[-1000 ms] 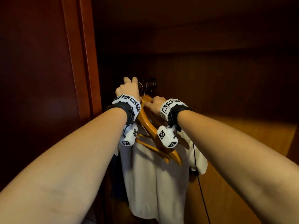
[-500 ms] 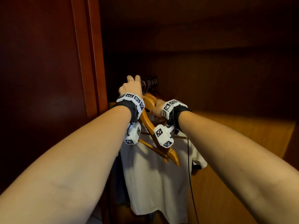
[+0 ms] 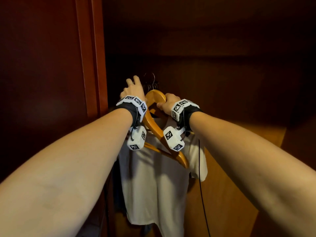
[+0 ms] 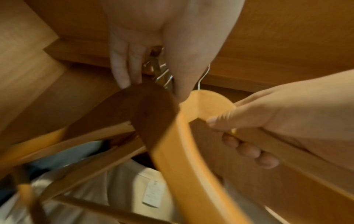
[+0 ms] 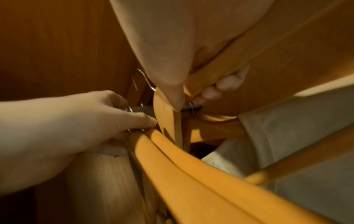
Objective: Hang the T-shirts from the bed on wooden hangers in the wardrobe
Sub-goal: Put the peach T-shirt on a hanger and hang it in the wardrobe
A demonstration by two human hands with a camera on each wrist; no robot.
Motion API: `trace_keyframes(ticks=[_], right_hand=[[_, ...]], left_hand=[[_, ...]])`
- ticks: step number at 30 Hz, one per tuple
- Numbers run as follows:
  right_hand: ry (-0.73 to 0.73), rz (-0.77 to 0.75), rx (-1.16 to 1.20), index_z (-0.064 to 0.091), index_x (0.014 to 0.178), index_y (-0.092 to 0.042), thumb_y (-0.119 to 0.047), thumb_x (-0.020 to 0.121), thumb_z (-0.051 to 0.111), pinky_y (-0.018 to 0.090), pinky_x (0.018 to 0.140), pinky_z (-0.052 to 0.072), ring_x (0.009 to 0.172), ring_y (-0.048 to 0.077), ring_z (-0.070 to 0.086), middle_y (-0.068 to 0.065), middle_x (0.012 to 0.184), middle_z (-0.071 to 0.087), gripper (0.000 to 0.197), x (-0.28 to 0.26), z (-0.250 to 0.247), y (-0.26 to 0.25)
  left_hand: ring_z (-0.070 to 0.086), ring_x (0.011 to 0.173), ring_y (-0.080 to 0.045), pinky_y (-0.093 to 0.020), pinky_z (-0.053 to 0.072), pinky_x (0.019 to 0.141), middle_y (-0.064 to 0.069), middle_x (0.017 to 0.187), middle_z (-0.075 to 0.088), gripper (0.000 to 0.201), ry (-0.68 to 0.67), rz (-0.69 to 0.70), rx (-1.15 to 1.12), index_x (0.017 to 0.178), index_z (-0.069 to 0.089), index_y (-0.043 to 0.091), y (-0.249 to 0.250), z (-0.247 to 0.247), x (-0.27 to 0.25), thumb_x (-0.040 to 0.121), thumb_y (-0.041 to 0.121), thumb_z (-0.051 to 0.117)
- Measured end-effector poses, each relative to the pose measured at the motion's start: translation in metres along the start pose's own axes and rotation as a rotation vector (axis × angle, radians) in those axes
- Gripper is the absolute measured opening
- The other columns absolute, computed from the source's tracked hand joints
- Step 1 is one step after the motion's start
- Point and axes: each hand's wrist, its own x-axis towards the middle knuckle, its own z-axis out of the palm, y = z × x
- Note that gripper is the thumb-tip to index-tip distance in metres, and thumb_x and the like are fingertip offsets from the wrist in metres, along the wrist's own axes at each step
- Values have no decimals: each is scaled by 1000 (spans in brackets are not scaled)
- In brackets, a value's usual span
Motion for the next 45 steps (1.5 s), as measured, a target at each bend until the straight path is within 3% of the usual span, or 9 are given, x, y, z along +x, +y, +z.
trace_keyframes(ticks=[4,9,13,20,28,34,40,43,45], right_hand=[[53,-20,-36,61,115,-17,-47,88,66,43,85,57,89,26,67,6,103,69,40,-15,-15,7],[129,-24,-55,63,110,-19,-53,84,66,43,84,56,89,29,66,6,101,69,43,-44,-45,22],[207,-14,-68,62,98,-24,-56,83,64,39,76,55,85,29,65,6,96,68,36,-79,-68,39],[274,4,-121,61,91,-24,-56,80,64,41,75,58,75,26,65,1,84,66,34,-153,-104,65],[314,63,-215,59,98,-26,-54,82,61,40,70,59,69,22,65,-1,79,64,33,-236,-119,82],[354,122,-275,58,97,-26,-55,85,61,35,66,59,66,17,65,-3,76,65,31,-288,-133,75],[435,259,-296,62,90,-29,-59,82,59,31,63,57,65,14,65,-6,74,66,32,-348,-125,72],[458,365,-303,61,85,-27,-60,82,58,29,62,51,68,15,64,-6,75,66,34,-383,-121,78],[461,426,-296,59,84,-27,-62,83,56,30,65,53,70,17,65,-4,76,66,35,-409,-123,84]], left_hand=[[37,132,-38,-49,43,96,-18,145,36,72,71,-8,21,141,36,8,14,-6,-15,84,33,72],[35,133,-37,-52,37,101,-15,142,41,53,86,45,14,134,47,7,42,-17,-39,90,35,58],[47,124,-38,-47,42,93,-18,135,50,47,-62,117,-165,131,48,5,61,-21,-62,93,32,50],[60,97,-35,-36,40,72,-15,109,63,36,-234,217,-293,115,54,8,87,-28,-126,89,32,62],[54,86,-23,-32,40,74,-4,96,61,29,-322,263,-559,108,60,12,103,-47,-192,85,28,68],[64,98,-25,-48,59,83,-3,102,65,31,-609,333,-977,112,60,19,103,-53,-212,84,28,70],[58,90,-24,-46,59,75,-7,89,56,12,-858,377,-1246,101,56,13,98,-66,-253,91,18,60],[53,85,-20,-47,59,76,-8,89,51,9,-1006,375,-1361,98,54,15,99,-72,-284,95,23,58],[52,87,-17,-41,59,72,-4,92,51,13,-1079,370,-1416,96,54,18,103,-77,-308,96,31,58]])
